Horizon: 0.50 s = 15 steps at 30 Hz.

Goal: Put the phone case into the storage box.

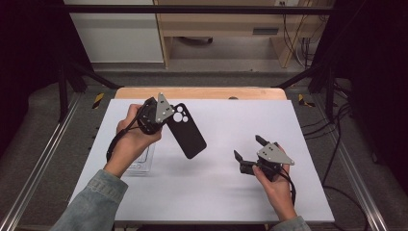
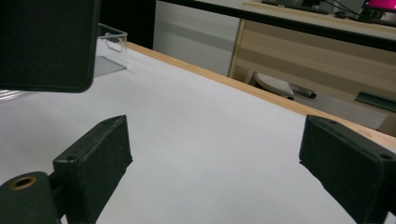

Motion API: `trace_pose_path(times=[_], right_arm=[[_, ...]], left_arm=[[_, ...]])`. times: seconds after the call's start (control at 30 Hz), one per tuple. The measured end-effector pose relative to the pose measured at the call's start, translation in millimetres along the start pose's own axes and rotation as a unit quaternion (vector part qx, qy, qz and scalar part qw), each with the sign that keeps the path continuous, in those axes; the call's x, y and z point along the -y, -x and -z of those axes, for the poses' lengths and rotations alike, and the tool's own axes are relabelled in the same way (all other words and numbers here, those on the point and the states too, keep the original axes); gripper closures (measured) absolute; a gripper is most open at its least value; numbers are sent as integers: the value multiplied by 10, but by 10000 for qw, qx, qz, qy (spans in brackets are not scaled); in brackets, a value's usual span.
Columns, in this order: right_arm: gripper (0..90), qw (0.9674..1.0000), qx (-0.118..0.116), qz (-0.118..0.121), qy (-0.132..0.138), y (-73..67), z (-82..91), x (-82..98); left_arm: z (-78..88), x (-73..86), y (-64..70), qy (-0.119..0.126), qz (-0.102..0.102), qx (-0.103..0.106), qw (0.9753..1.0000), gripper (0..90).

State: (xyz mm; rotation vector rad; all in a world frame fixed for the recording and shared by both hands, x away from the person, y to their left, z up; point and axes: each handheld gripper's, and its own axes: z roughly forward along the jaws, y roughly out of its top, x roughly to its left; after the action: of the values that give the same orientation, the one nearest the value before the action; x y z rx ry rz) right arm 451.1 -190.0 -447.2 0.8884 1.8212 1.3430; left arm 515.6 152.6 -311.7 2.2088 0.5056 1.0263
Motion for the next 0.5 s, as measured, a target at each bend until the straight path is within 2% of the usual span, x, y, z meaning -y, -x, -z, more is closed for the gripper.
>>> trace_pose_path(times=[0.27,0.5], right_arm=[[98,9995,296,-45,90,88,45,61],[83,9994,332,-73,41,130,78,125]], left_arm=[[-80,18,-80,-18,-93,103,9999,887],[-106,18,-141,-64,-250,101,9996,887]])
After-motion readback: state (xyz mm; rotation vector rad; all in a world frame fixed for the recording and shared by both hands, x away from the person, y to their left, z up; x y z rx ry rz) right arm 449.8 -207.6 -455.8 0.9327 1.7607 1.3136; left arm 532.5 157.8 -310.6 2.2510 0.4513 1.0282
